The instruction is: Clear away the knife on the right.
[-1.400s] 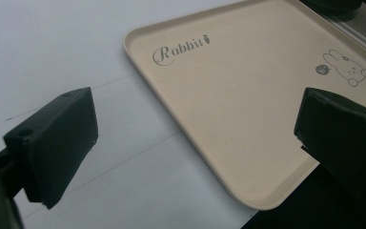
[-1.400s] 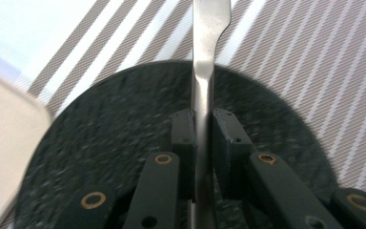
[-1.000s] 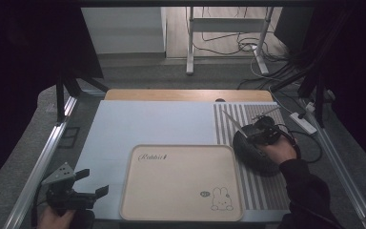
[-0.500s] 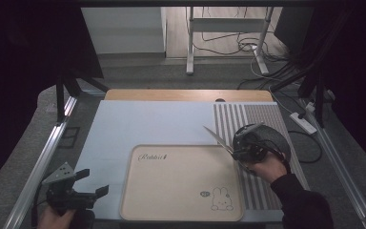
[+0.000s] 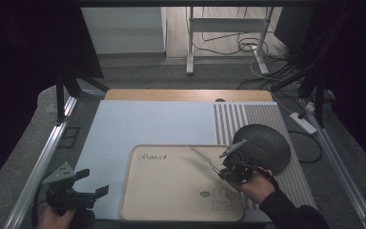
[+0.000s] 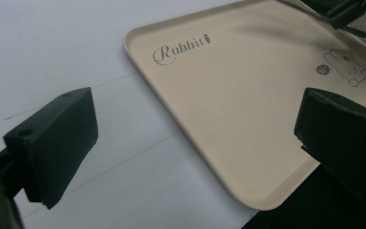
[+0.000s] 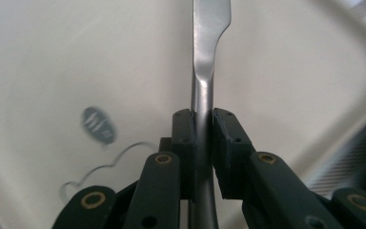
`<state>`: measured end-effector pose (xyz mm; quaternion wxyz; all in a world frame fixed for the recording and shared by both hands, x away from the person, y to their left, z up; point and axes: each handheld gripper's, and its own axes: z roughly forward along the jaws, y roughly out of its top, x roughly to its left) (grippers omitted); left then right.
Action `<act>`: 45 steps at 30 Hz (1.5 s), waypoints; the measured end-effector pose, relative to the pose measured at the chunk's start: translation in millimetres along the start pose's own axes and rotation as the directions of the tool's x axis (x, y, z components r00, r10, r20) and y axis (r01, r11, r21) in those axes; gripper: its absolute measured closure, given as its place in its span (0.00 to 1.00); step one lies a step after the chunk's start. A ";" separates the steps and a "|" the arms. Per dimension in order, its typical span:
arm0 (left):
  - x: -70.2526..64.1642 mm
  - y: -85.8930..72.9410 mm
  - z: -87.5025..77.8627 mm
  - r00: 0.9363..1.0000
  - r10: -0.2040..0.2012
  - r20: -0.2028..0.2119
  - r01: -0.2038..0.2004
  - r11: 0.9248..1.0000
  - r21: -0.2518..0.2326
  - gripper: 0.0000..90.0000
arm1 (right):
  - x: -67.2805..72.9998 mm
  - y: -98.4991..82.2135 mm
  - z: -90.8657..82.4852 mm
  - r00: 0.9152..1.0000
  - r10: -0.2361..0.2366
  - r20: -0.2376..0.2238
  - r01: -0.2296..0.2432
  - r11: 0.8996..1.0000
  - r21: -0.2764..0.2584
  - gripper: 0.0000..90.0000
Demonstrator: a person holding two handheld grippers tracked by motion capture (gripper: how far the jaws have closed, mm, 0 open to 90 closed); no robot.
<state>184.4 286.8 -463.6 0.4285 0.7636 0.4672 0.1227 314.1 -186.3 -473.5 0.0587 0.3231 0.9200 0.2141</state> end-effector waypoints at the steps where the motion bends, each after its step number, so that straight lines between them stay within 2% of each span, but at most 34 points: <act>1: -0.1 0.1 0.0 1.000 0.002 0.000 -0.002 1.000 0.001 0.02 | 4.5 -1.2 2.0 1.000 -0.004 -0.005 0.004 1.000 0.010 0.89; 4: -0.3 0.2 0.3 1.000 0.003 -0.001 -0.003 1.000 0.002 0.02 | 20.5 -4.7 8.4 1.000 -0.012 -0.018 0.013 0.999 0.037 0.89; 8: -0.3 0.3 0.4 1.000 0.004 0.000 -0.004 1.000 0.001 0.02 | 27.6 -6.4 14.1 0.999 -0.022 -0.031 0.024 0.998 0.062 0.89; 12: -0.7 0.4 0.4 1.000 0.009 -0.001 -0.009 1.000 0.003 0.02 | 29.1 -6.3 22.7 0.996 -0.021 -0.084 0.030 0.994 0.107 0.87; 13: -0.6 0.4 0.6 1.000 0.009 -0.002 -0.009 1.000 0.005 0.02 | 29.0 -5.0 20.7 0.996 -0.024 -0.089 0.032 0.995 0.093 0.84; 14: -0.5 0.4 0.8 1.000 0.007 -0.002 -0.007 1.000 0.005 0.02 | 27.3 0.5 15.4 0.995 -0.024 -0.097 0.030 0.998 0.054 0.81; 16: -0.5 0.5 0.8 1.000 0.007 -0.003 -0.007 1.000 0.007 0.02 | 27.0 4.1 13.6 0.995 -0.036 -0.097 0.039 0.998 0.039 0.82; 17: -0.6 0.6 0.9 1.000 0.007 -0.003 -0.007 1.000 0.007 0.02 | 27.9 8.0 12.3 0.993 -0.054 -0.104 0.057 0.998 0.024 0.87; 19: -0.8 0.6 1.0 1.000 0.010 -0.004 -0.010 1.000 0.009 0.02 | 32.5 16.3 12.7 0.984 -0.117 -0.136 0.118 0.993 -0.003 0.99; 20: -0.8 0.6 1.0 1.000 0.010 -0.005 -0.010 1.000 0.009 0.02 | 36.2 21.1 14.3 0.979 -0.153 -0.137 0.153 0.988 -0.009 1.00; 22: -0.4 0.5 1.0 1.000 0.006 -0.004 -0.006 1.000 0.008 0.02 | 43.0 31.7 22.9 0.966 -0.216 -0.144 0.220 0.975 0.015 1.00; 24: -0.2 0.4 0.9 1.000 0.004 -0.004 -0.004 1.000 0.008 0.02 | 45.6 37.6 31.9 0.960 -0.235 -0.151 0.241 0.970 0.023 1.00; 25: -0.4 0.3 0.8 1.000 0.004 -0.004 -0.004 1.000 0.007 0.02 | 47.0 42.5 43.2 0.955 -0.248 -0.163 0.257 0.966 0.038 1.00; 26: -0.6 0.2 0.6 1.000 0.005 -0.005 -0.005 1.000 0.007 0.02 | 47.0 42.5 43.2 0.955 -0.248 -0.163 0.257 0.966 0.038 1.00; 28: -1.2 0.0 0.3 1.000 0.006 -0.007 -0.006 1.000 0.007 0.02 | 46.6 47.4 57.3 0.954 -0.253 -0.159 0.266 0.962 0.066 1.00; 30: -1.1 -0.4 -0.2 1.000 0.007 -0.007 -0.007 1.000 0.005 0.02 | 44.8 49.0 58.4 0.955 -0.251 -0.160 0.263 0.963 0.052 1.00; 33: -0.9 -0.7 -0.7 1.000 0.003 -0.006 -0.003 1.000 0.003 0.02 | 39.3 49.4 57.0 0.953 -0.276 -0.126 0.285 0.956 0.067 1.00; 38: -1.3 -0.6 -0.5 1.000 0.009 -0.007 -0.009 1.000 0.004 0.02 | 22.6 40.8 50.1 0.966 -0.238 -0.103 0.247 0.965 0.090 1.00; 41: -0.9 -0.6 -0.7 1.000 0.006 -0.006 -0.006 1.000 0.004 0.02 | 12.1 33.7 44.8 0.974 -0.214 -0.075 0.221 0.970 0.100 1.00; 45: -1.3 -0.3 -0.2 1.000 0.009 -0.005 -0.009 1.000 0.004 0.02 | 0.5 24.5 38.3 0.981 -0.191 -0.038 0.194 0.974 0.112 1.00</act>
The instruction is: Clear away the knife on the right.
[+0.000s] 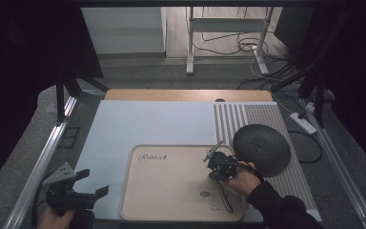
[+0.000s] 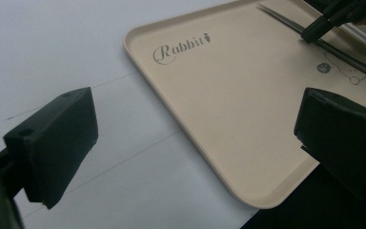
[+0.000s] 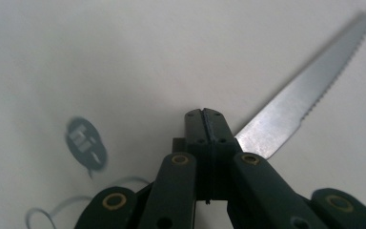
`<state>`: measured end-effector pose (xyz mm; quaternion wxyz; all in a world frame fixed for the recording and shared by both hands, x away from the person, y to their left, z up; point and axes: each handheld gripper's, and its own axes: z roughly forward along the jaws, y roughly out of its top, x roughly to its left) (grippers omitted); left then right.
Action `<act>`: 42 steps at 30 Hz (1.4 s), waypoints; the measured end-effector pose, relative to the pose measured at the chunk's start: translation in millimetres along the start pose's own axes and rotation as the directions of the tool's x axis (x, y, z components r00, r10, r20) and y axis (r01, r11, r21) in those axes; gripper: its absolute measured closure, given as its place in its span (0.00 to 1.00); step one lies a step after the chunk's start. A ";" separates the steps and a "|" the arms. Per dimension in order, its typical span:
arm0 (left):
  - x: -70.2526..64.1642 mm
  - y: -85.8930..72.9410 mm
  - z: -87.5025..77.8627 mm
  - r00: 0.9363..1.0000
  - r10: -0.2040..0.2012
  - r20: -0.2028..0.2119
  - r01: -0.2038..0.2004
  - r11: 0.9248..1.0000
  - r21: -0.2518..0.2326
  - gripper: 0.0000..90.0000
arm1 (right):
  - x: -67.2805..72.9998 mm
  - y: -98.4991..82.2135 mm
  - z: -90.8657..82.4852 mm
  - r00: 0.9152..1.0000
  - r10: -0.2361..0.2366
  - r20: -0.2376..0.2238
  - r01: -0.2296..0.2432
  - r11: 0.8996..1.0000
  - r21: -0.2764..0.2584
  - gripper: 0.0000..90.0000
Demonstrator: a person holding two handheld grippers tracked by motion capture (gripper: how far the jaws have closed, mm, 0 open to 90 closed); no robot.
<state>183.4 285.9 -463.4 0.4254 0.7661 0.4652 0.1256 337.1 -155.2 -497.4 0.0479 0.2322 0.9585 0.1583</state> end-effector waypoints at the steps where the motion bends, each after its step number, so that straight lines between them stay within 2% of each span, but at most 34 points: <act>1: -0.1 0.0 0.0 1.000 0.000 -0.001 0.000 1.000 0.000 0.02 | -1.9 -2.8 -1.1 1.000 0.006 0.007 -0.006 1.000 0.002 1.00; 6: 0.2 0.2 0.2 1.000 -0.001 0.002 0.001 1.000 0.000 0.02 | -9.5 -13.0 -5.7 0.999 0.039 0.018 -0.039 0.999 0.009 1.00; 15: 0.6 0.3 0.2 1.000 -0.001 0.004 0.001 1.000 -0.001 0.02 | -17.3 -25.2 -10.8 0.997 0.082 0.003 -0.082 0.997 0.014 1.00; 25: 0.5 0.4 0.4 1.000 0.000 0.004 0.000 1.000 0.000 0.02 | -21.5 -32.0 -13.5 0.994 0.106 -0.008 -0.106 0.994 0.017 0.99; 27: 0.4 0.5 0.5 1.000 0.001 0.003 -0.001 1.000 0.001 0.02 | -21.6 -31.6 -13.5 0.994 0.112 -0.013 -0.112 0.994 0.017 0.97; 30: 0.6 0.5 0.5 1.000 -0.001 0.004 0.001 1.000 0.001 0.02 | -22.7 -30.9 -13.6 0.988 0.140 -0.058 -0.140 0.990 0.001 0.97; 32: 0.5 0.5 0.5 1.000 0.000 0.003 0.000 1.000 0.001 0.02 | -22.3 -29.6 -14.6 0.987 0.141 -0.072 -0.142 0.990 -0.012 0.95; 39: 0.4 0.4 0.4 1.000 0.000 0.003 0.000 1.000 0.000 0.02 | -21.2 -26.2 -23.8 0.986 0.150 -0.065 -0.155 0.985 -0.071 0.84; 42: 0.3 0.5 0.4 1.000 0.001 0.003 -0.001 1.000 0.001 0.02 | -21.6 -25.6 -26.6 0.984 0.165 -0.069 -0.171 0.981 -0.093 0.76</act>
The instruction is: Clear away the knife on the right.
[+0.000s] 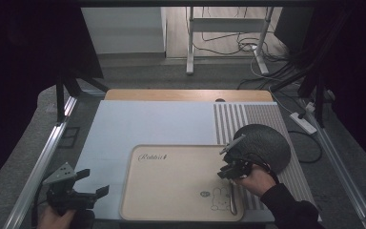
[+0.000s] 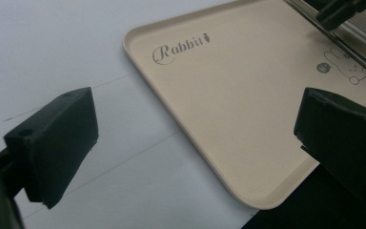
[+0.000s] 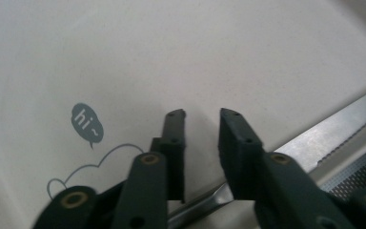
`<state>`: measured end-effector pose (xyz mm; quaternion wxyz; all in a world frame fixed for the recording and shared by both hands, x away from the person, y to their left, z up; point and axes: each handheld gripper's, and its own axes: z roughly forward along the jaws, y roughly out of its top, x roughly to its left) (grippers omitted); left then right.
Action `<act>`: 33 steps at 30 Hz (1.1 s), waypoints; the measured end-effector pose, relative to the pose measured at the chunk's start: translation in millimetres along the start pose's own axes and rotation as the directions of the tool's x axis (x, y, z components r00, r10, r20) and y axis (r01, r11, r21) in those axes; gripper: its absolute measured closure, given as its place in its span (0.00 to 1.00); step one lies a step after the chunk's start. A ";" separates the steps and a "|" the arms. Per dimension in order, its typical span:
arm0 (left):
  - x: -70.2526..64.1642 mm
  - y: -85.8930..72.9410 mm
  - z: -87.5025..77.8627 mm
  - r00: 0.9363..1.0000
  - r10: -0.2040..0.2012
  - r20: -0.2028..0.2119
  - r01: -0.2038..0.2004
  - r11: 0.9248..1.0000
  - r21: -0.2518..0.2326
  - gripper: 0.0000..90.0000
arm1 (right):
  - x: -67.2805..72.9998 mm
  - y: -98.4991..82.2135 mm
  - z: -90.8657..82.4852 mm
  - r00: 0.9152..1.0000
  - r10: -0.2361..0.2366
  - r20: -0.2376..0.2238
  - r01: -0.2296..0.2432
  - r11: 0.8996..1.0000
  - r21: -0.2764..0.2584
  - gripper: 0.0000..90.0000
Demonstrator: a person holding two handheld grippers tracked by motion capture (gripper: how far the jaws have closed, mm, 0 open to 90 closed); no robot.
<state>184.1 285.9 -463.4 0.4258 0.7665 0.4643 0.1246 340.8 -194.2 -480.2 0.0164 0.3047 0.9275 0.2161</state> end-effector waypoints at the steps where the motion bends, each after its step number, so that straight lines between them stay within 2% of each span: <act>1: 0.0 0.0 0.0 1.000 0.000 0.000 0.000 1.000 0.000 0.02 | -0.1 0.1 -0.6 1.000 0.000 0.001 0.000 1.000 -0.005 0.74; 9: 0.4 0.0 0.0 1.000 -0.003 0.001 0.003 1.000 -0.001 0.02 | 1.7 0.5 -8.8 1.000 0.006 0.008 -0.006 0.999 -0.050 0.52; 13: 0.5 -0.1 0.0 1.000 -0.004 0.002 0.004 1.000 -0.001 0.02 | 1.6 0.1 -12.6 1.000 0.028 0.007 -0.028 0.998 -0.060 0.36; 15: 0.7 -0.1 -0.1 1.000 -0.005 0.002 0.005 1.000 -0.001 0.02 | 1.4 -0.6 -15.5 0.999 0.033 0.024 -0.031 0.996 -0.083 0.27; 17: 0.7 -0.1 0.0 1.000 -0.005 0.003 0.005 1.000 0.000 0.02 | 1.9 -0.8 -19.8 0.999 0.020 0.026 -0.018 0.996 -0.090 0.26; 19: 0.7 0.0 0.0 1.000 -0.005 0.003 0.005 1.000 0.000 0.02 | 2.0 -1.6 -24.3 0.999 0.022 0.032 -0.018 0.992 -0.122 0.24; 21: 0.6 -0.1 0.1 1.000 -0.006 0.002 0.006 1.000 -0.001 0.02 | 1.3 -2.5 -27.5 1.000 0.020 0.024 -0.017 0.990 -0.140 0.18; 27: 0.8 0.0 0.1 1.000 -0.006 0.003 0.006 1.000 0.000 0.02 | 0.4 -7.4 -31.5 0.998 0.013 0.069 0.000 0.984 -0.176 0.09; 31: 0.8 0.0 0.1 1.000 -0.006 0.003 0.006 1.000 0.001 0.02 | -1.5 -11.3 -33.5 0.997 0.025 0.080 -0.009 0.981 -0.192 0.03; 33: 0.9 0.0 0.1 1.000 -0.008 0.005 0.008 1.000 0.001 0.02 | -2.7 -13.7 -34.4 0.996 0.026 0.083 -0.009 0.981 -0.195 0.03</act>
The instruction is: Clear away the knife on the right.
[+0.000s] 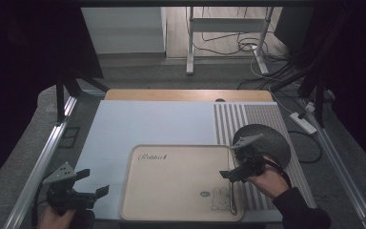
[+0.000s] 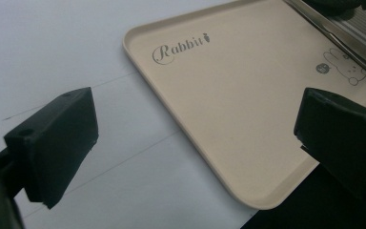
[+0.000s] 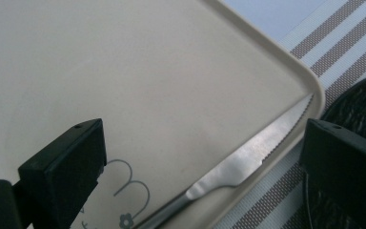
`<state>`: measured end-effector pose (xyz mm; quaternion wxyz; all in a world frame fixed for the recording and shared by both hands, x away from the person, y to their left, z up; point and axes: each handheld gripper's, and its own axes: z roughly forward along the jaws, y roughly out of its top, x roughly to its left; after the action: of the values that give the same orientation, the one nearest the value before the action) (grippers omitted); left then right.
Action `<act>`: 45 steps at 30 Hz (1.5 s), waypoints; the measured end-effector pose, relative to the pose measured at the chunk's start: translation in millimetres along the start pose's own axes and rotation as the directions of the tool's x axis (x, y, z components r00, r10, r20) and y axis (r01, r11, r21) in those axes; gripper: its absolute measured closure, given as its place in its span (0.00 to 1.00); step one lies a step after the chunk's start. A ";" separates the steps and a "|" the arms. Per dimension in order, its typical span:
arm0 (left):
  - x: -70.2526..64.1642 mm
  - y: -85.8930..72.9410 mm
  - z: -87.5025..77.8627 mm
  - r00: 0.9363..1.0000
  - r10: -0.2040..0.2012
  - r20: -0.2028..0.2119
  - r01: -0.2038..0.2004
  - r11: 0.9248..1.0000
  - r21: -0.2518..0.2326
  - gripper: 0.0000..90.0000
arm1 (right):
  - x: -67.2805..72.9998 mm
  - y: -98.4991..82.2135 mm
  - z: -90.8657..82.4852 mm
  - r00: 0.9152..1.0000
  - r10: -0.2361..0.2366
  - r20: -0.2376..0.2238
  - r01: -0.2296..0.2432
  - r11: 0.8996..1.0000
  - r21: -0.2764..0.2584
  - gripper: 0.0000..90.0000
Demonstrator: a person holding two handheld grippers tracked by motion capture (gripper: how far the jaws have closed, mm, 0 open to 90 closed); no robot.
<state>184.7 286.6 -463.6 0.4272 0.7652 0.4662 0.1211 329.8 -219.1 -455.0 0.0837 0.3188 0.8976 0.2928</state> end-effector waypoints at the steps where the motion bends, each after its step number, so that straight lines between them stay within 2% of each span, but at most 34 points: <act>1: 0.0 0.0 0.0 1.000 0.000 0.000 0.000 1.000 0.000 0.02 | -0.5 -1.3 -0.9 1.000 0.000 0.003 0.000 1.000 -0.003 0.02; 10: 0.1 0.0 0.1 1.000 -0.002 0.001 0.002 1.000 0.000 0.02 | -6.0 -12.8 -10.6 0.996 0.037 0.077 -0.033 0.998 -0.054 0.00; 18: 0.2 0.1 0.3 1.000 -0.003 0.003 0.003 1.000 0.002 0.02 | -11.0 -23.0 -15.5 0.994 0.056 0.094 -0.051 0.997 -0.054 0.00; 33: 0.6 0.1 0.5 1.000 -0.008 0.003 0.008 1.000 0.002 0.02 | -15.0 -44.9 -35.4 0.988 0.090 0.123 -0.075 0.990 -0.121 0.00; 45: 0.9 0.2 0.6 1.000 -0.011 0.002 0.011 1.000 0.004 0.02 | -16.8 -68.5 -57.3 0.975 0.163 0.153 -0.136 0.976 -0.173 0.00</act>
<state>185.6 287.0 -464.0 0.4267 0.7636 0.4704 0.1169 287.7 -299.4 -448.6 0.1616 0.4009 0.8342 0.3425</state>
